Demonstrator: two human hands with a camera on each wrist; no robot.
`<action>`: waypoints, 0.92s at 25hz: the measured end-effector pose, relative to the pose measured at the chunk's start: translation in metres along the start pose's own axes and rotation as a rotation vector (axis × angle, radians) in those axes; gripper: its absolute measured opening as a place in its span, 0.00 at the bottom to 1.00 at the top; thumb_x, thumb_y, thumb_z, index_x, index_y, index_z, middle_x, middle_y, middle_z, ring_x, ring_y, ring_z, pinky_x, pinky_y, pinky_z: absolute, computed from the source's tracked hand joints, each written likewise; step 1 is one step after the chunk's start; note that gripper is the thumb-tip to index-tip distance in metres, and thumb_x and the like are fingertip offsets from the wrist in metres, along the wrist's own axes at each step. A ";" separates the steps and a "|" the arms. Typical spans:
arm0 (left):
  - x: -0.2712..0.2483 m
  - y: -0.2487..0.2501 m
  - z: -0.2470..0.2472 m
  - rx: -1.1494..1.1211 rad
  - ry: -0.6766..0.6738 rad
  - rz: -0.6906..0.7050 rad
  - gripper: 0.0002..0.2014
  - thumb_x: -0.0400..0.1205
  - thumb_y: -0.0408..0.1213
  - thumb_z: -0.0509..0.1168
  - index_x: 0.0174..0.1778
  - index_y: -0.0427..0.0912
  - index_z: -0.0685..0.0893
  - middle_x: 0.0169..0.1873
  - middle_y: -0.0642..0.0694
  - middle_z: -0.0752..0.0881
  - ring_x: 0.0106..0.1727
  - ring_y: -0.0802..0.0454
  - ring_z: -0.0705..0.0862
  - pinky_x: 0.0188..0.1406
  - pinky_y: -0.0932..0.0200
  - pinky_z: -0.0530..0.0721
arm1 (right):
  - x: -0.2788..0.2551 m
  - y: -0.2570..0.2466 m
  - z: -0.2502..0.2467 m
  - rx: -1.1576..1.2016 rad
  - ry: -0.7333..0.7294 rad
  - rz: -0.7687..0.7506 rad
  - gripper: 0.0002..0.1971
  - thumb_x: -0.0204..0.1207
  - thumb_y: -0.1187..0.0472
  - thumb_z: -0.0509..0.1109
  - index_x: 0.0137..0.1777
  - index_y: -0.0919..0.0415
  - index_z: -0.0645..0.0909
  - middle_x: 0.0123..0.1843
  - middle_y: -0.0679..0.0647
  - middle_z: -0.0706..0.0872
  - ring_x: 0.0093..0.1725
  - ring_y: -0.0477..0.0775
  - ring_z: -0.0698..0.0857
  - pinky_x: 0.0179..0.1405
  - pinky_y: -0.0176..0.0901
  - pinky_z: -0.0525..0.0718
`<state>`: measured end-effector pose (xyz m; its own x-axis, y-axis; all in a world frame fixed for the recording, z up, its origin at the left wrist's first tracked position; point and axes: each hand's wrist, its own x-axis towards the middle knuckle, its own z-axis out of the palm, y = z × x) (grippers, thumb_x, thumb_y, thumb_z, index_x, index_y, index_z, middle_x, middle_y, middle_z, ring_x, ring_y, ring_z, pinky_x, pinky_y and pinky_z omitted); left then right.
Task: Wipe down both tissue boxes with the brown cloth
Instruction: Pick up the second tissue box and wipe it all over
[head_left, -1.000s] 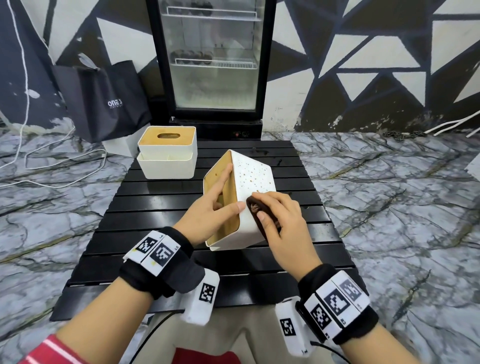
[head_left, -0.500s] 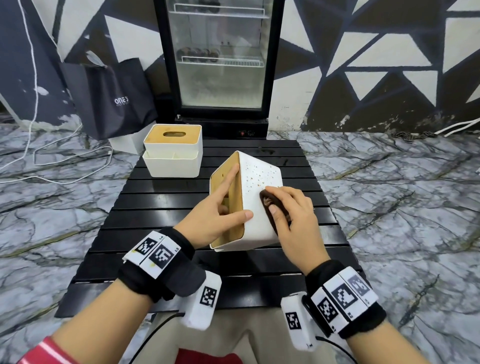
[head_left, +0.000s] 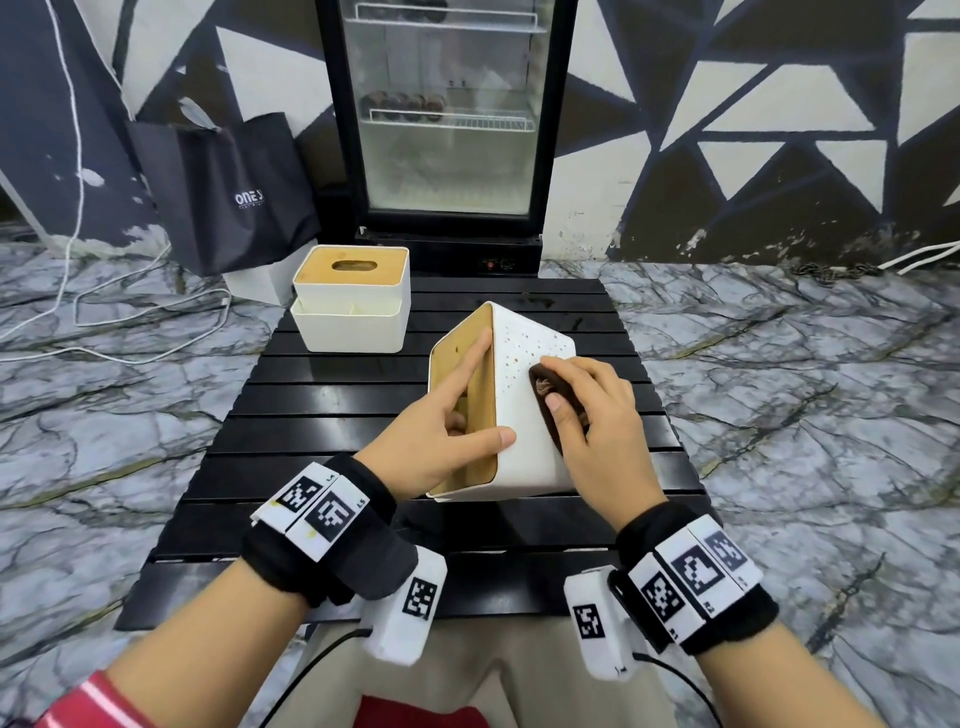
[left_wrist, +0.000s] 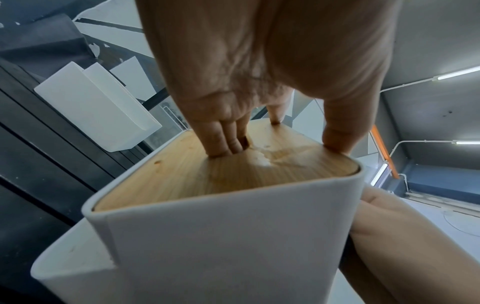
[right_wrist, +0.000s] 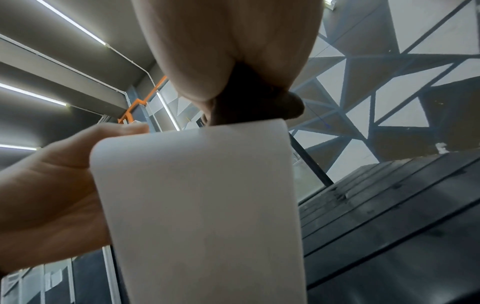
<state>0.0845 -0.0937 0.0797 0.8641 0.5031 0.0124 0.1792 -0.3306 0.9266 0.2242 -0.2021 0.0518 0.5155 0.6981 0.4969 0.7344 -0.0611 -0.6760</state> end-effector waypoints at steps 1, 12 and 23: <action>0.000 0.000 0.001 0.013 -0.006 0.000 0.44 0.61 0.58 0.68 0.68 0.86 0.49 0.64 0.54 0.78 0.53 0.41 0.83 0.64 0.49 0.81 | 0.005 0.000 0.000 0.000 0.006 -0.010 0.17 0.78 0.61 0.59 0.66 0.55 0.77 0.61 0.49 0.77 0.59 0.52 0.70 0.59 0.30 0.62; 0.001 -0.001 0.003 0.054 -0.045 0.014 0.44 0.69 0.49 0.68 0.73 0.81 0.49 0.60 0.62 0.76 0.51 0.45 0.82 0.65 0.54 0.80 | 0.025 0.001 -0.005 0.014 0.027 -0.005 0.17 0.80 0.66 0.61 0.67 0.54 0.76 0.59 0.46 0.74 0.60 0.53 0.70 0.59 0.34 0.62; 0.000 -0.005 -0.001 0.017 -0.034 0.024 0.46 0.66 0.55 0.70 0.73 0.81 0.49 0.63 0.50 0.79 0.55 0.37 0.81 0.64 0.50 0.81 | -0.003 -0.008 0.008 0.002 0.041 -0.058 0.19 0.77 0.60 0.58 0.67 0.55 0.76 0.60 0.47 0.76 0.57 0.51 0.69 0.57 0.23 0.61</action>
<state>0.0834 -0.0909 0.0760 0.8839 0.4672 0.0215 0.1657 -0.3557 0.9198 0.2133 -0.1980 0.0518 0.4896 0.6710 0.5569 0.7627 -0.0201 -0.6464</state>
